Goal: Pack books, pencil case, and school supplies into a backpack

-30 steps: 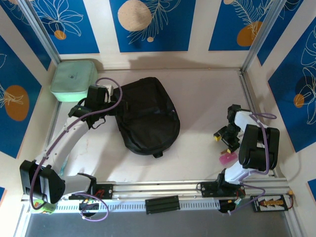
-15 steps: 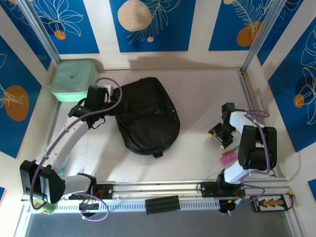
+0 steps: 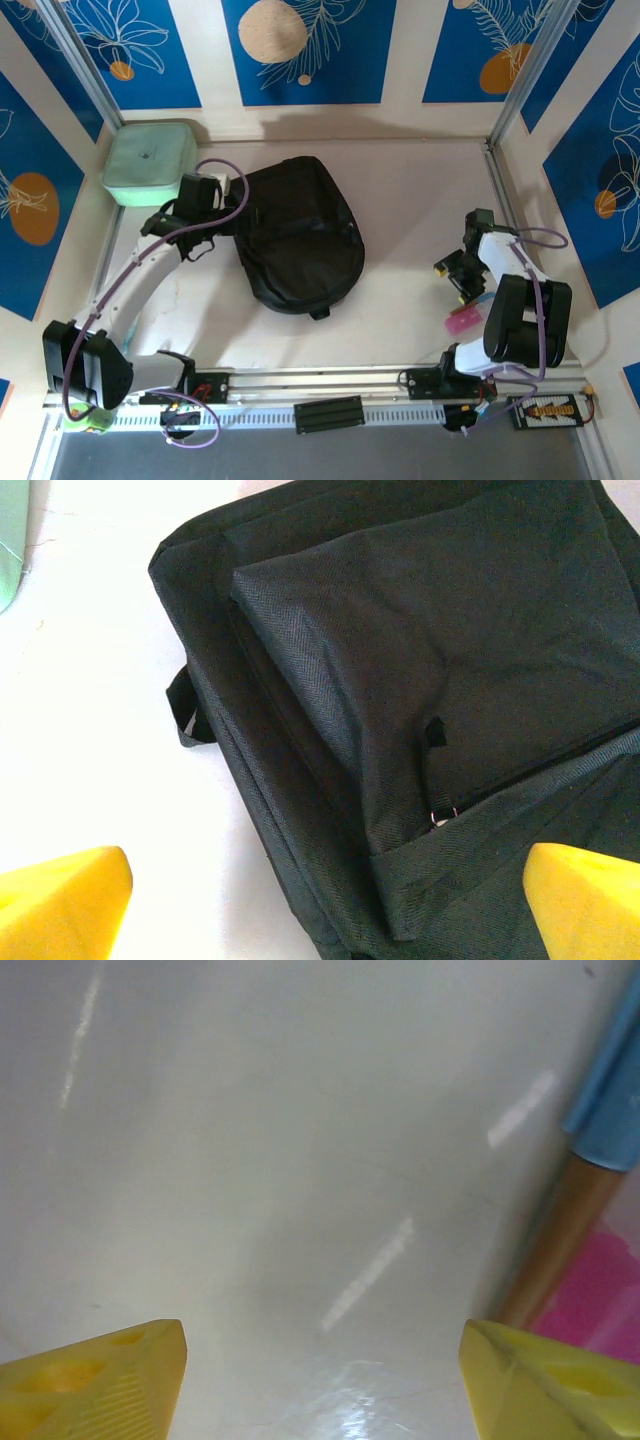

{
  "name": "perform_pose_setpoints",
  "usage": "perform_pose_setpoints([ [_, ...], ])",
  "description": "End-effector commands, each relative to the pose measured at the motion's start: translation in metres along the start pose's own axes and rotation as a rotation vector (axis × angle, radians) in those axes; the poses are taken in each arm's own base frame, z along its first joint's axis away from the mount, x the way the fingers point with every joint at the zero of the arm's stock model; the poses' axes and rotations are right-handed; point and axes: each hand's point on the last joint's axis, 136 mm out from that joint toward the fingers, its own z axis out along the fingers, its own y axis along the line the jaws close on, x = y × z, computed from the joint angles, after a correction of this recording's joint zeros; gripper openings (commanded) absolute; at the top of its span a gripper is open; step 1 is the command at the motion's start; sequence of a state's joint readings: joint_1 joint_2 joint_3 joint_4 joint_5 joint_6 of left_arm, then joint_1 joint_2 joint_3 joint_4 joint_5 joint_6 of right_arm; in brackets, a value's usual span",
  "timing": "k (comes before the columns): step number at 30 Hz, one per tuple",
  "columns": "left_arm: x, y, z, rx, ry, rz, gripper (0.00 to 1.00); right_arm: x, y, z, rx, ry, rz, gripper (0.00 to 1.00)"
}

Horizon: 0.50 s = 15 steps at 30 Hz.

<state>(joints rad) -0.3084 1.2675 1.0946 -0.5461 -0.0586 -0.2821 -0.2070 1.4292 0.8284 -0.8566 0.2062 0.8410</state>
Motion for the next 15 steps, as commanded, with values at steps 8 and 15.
perform_pose_setpoints([
  [8, 0.002, -0.002, 0.010, 0.024, 0.024, -0.014, 1.00, 0.011, -0.039, 0.006, 0.071, 0.072, 0.066, 0.77],
  [15, 0.004, 0.001, 0.013, 0.012, 0.031, -0.005, 1.00, 0.007, -0.045, 0.010, 0.085, 0.074, 0.075, 0.78],
])
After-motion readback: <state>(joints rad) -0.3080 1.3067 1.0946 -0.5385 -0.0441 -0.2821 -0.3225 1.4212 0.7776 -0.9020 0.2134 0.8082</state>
